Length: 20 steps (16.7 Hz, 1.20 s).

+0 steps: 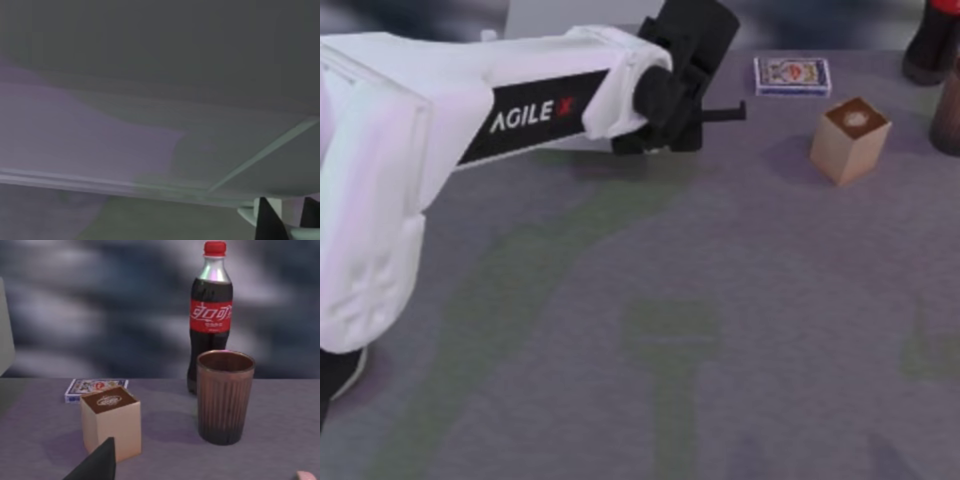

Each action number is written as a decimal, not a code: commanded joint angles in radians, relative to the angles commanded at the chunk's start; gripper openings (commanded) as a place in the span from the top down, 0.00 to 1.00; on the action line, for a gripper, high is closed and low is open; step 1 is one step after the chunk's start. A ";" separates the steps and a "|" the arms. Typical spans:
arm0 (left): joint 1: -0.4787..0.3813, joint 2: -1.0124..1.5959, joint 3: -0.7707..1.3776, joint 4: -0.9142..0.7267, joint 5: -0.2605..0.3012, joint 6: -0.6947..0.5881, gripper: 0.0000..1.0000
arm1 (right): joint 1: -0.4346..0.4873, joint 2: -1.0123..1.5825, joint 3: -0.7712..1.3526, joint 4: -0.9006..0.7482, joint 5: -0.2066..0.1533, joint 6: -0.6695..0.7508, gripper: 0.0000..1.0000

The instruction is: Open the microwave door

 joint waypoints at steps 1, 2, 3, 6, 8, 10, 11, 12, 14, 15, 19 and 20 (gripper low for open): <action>0.001 -0.007 -0.012 0.006 0.002 0.009 1.00 | 0.000 0.000 0.000 0.000 0.000 0.000 0.00; 0.004 -0.017 -0.028 0.015 0.007 0.019 1.00 | 0.000 0.000 0.000 0.000 0.000 0.000 0.00; 0.007 -0.029 -0.046 0.026 0.013 0.031 1.00 | 0.000 0.000 0.000 0.000 0.000 0.000 0.00; 0.012 -0.057 -0.088 0.056 0.030 0.060 1.00 | 0.000 0.000 0.000 0.000 0.000 0.000 0.00; 0.012 -0.059 -0.089 0.057 0.031 0.061 1.00 | 0.000 0.000 0.000 0.000 0.000 0.000 0.00; 0.012 -0.059 -0.089 0.057 0.031 0.061 1.00 | 0.000 0.000 0.000 0.000 0.000 0.000 0.00; 0.012 -0.059 -0.089 0.057 0.031 0.061 1.00 | 0.000 0.000 0.000 0.000 0.000 0.000 0.00; 0.012 -0.059 -0.089 0.057 0.031 0.061 1.00 | 0.000 0.000 0.000 0.000 0.000 0.000 0.00; 0.012 -0.059 -0.089 0.057 0.031 0.061 1.00 | 0.000 0.000 0.000 0.000 0.000 0.000 0.00; 0.012 -0.059 -0.089 0.057 0.031 0.061 1.00 | 0.000 0.000 0.000 0.000 0.000 0.000 0.00; 0.012 -0.059 -0.089 0.057 0.031 0.061 1.00 | 0.000 0.000 0.000 0.000 0.000 0.000 0.00; 0.012 -0.059 -0.089 0.057 0.031 0.061 1.00 | 0.000 0.000 0.000 0.000 0.000 0.000 0.00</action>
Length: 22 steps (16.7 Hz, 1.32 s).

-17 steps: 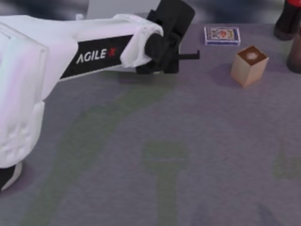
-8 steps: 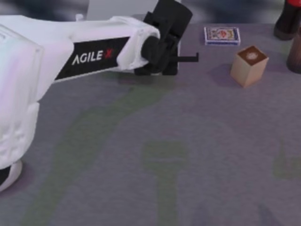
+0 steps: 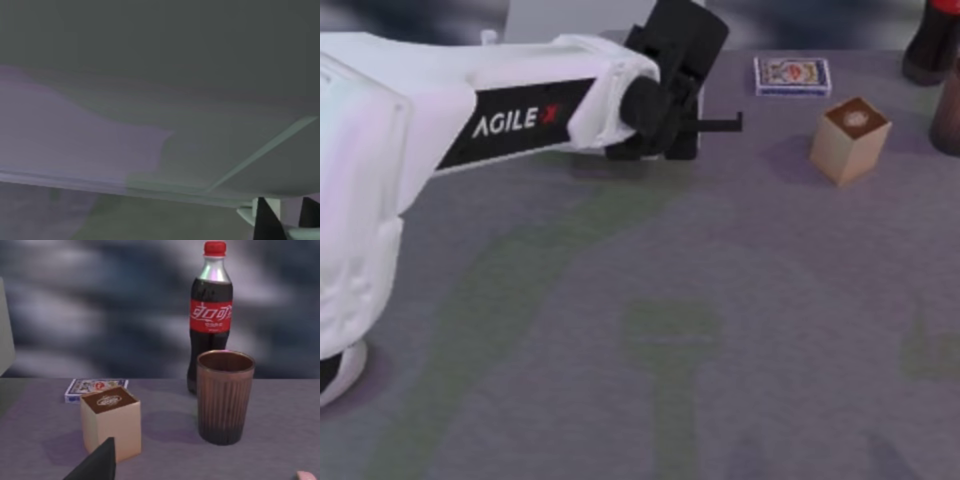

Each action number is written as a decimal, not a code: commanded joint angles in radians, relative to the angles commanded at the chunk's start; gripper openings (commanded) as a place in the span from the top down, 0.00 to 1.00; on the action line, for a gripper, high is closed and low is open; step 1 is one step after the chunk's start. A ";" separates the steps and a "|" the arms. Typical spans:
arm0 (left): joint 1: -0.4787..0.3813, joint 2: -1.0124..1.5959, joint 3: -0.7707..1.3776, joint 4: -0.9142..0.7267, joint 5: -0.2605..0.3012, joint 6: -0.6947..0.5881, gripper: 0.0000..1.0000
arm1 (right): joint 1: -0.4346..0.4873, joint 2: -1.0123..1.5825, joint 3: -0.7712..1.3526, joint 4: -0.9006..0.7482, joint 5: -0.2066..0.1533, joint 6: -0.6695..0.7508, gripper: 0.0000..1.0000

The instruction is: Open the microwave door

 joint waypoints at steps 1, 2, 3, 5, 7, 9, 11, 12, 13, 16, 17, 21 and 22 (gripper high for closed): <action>0.000 0.000 0.000 0.000 0.000 0.000 1.00 | 0.000 0.000 0.000 0.000 0.000 0.000 0.00; 0.000 0.000 0.000 0.000 0.000 0.000 1.00 | 0.000 0.000 0.000 0.000 0.000 0.000 0.00; 0.000 0.000 0.000 0.000 0.000 0.000 1.00 | 0.000 0.000 0.000 0.000 0.000 0.000 0.00; 0.000 0.000 0.000 0.000 0.000 0.000 1.00 | 0.000 0.000 0.000 0.000 0.000 0.000 0.00; 0.000 0.000 0.000 0.000 0.000 0.000 1.00 | 0.000 0.000 0.000 0.000 0.000 0.000 0.00; 0.000 0.000 0.000 0.000 0.000 0.000 1.00 | 0.000 0.000 0.000 0.000 0.000 0.000 0.00; 0.000 0.000 0.000 0.000 0.000 0.000 1.00 | 0.000 0.000 0.000 0.000 0.000 0.000 0.00; -0.009 0.006 -0.001 0.000 0.006 -0.004 1.00 | 0.000 0.000 0.000 0.000 0.000 0.000 0.00; -0.008 0.004 -0.004 0.002 0.007 -0.001 1.00 | 0.000 0.000 0.000 0.000 0.000 0.000 0.00; 0.001 -0.025 -0.050 0.028 0.024 0.033 1.00 | 0.000 0.000 0.000 0.000 0.000 0.000 0.00; 0.004 -0.037 -0.068 0.040 0.033 0.046 1.00 | 0.000 0.000 0.000 0.000 0.000 0.000 0.00; 0.009 -0.055 -0.094 0.060 0.047 0.066 1.00 | 0.000 0.000 0.000 0.000 0.000 0.000 0.00; 0.009 -0.055 -0.094 0.060 0.047 0.066 1.00 | 0.000 0.000 0.000 0.000 0.000 0.000 0.00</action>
